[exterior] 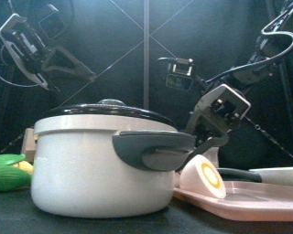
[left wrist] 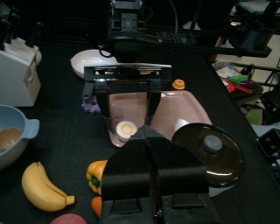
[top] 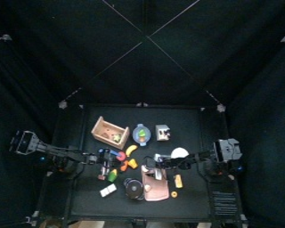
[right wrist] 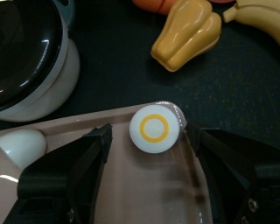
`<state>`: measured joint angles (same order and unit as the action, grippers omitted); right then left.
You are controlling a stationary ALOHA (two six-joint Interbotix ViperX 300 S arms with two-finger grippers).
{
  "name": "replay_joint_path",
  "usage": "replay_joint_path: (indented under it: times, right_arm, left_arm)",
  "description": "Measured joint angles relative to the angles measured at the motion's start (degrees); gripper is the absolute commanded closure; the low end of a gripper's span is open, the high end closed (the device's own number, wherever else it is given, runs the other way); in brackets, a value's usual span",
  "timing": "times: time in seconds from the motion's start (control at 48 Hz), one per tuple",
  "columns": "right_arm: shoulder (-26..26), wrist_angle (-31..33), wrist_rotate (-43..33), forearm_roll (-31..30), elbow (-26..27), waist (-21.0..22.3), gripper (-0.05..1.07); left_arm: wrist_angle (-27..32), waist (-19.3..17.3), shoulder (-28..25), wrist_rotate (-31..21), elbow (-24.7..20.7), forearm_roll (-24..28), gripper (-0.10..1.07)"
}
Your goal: Grab egg bottom
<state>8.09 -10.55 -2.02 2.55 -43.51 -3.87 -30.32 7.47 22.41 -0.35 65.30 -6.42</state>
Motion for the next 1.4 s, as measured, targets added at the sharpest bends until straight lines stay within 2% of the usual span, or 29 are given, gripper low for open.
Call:
replay_joint_path:
  times: [0.167,0.375,0.5,0.958,1.396]
  right_arm:
    - [1.23,0.26,-0.09,-0.70,0.79,0.00,0.10]
    - [2.20,0.35,0.00,-1.14,1.49,0.00,0.28]
    - [2.29,0.35,0.00,-1.23,1.58,0.18,0.34]
    - [-1.41,1.76,0.00,-1.32,1.58,0.18,0.35]
    - [-1.41,1.76,0.00,-1.05,1.58,0.18,0.35]
  left_arm:
    - [0.00,0.00,0.09,0.09,0.00,0.00,1.00]
    - [0.00,0.00,0.09,0.09,0.00,-0.09,1.00]
    - [0.00,0.00,0.00,0.09,0.00,-0.09,1.00]
    - [0.00,0.00,0.00,0.09,0.00,-0.09,1.00]
    - [0.00,0.00,0.09,0.09,0.00,-0.09,1.00]
